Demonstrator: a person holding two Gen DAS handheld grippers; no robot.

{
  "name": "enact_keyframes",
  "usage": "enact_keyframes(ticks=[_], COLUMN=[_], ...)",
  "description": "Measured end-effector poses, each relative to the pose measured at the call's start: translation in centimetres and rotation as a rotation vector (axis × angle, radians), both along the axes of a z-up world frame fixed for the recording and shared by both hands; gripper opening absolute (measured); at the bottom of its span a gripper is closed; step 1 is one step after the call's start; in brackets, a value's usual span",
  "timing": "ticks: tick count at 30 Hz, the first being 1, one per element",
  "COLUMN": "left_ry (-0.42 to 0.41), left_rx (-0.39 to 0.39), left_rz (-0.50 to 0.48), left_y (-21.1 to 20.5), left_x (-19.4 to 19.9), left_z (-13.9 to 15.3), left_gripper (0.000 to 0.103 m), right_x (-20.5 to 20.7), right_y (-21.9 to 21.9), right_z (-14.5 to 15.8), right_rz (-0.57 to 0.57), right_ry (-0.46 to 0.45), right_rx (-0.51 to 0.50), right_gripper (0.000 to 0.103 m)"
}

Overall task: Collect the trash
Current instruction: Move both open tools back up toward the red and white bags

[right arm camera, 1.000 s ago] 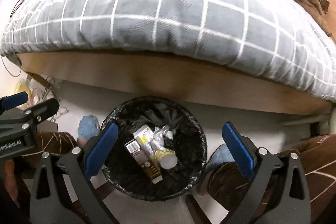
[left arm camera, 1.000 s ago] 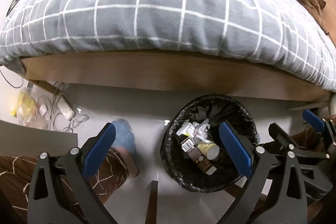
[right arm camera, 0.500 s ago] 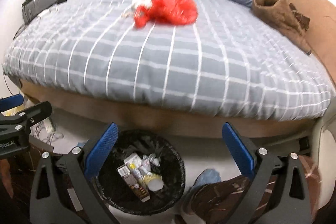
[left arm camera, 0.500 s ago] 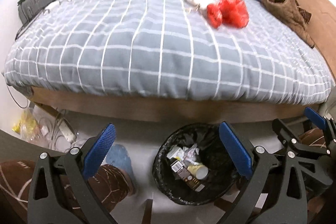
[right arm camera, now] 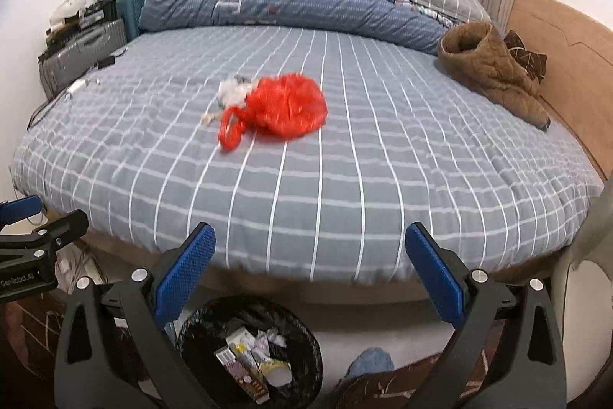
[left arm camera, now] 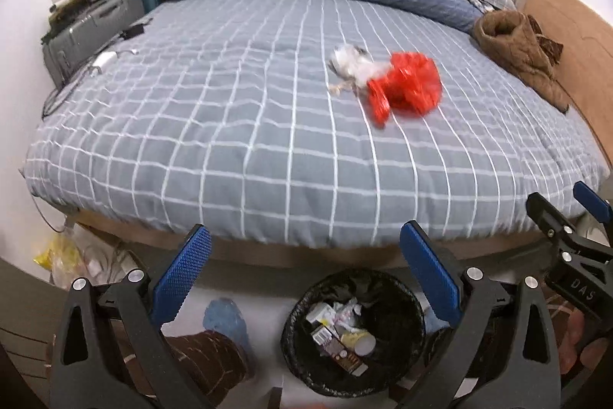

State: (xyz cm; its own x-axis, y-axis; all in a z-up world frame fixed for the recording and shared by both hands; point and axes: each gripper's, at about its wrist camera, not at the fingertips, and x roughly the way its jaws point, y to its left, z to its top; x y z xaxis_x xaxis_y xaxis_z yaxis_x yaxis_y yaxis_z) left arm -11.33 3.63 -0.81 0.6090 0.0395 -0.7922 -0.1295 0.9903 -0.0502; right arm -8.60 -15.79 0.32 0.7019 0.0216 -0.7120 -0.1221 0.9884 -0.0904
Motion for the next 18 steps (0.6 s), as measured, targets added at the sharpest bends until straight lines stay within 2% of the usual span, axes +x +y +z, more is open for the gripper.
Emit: enact_keyframes(ticks=[11,18], left_ry=[-0.047,-0.064], left_rx=[-0.041,-0.030], left_rz=[0.073,0.079], left_y=[2.1,2.8], left_x=[4.1,7.8], left_z=[2.4,3.5], left_gripper=[0.097,0.097], right_x=[4.5,8.1], right_y=[1.5,2.6], right_z=[3.1,3.8], right_rz=[0.026,0.032], right_ry=[-0.048,-0.049], right_rx=[0.000,-0.001], right_gripper=[0.095,0.095])
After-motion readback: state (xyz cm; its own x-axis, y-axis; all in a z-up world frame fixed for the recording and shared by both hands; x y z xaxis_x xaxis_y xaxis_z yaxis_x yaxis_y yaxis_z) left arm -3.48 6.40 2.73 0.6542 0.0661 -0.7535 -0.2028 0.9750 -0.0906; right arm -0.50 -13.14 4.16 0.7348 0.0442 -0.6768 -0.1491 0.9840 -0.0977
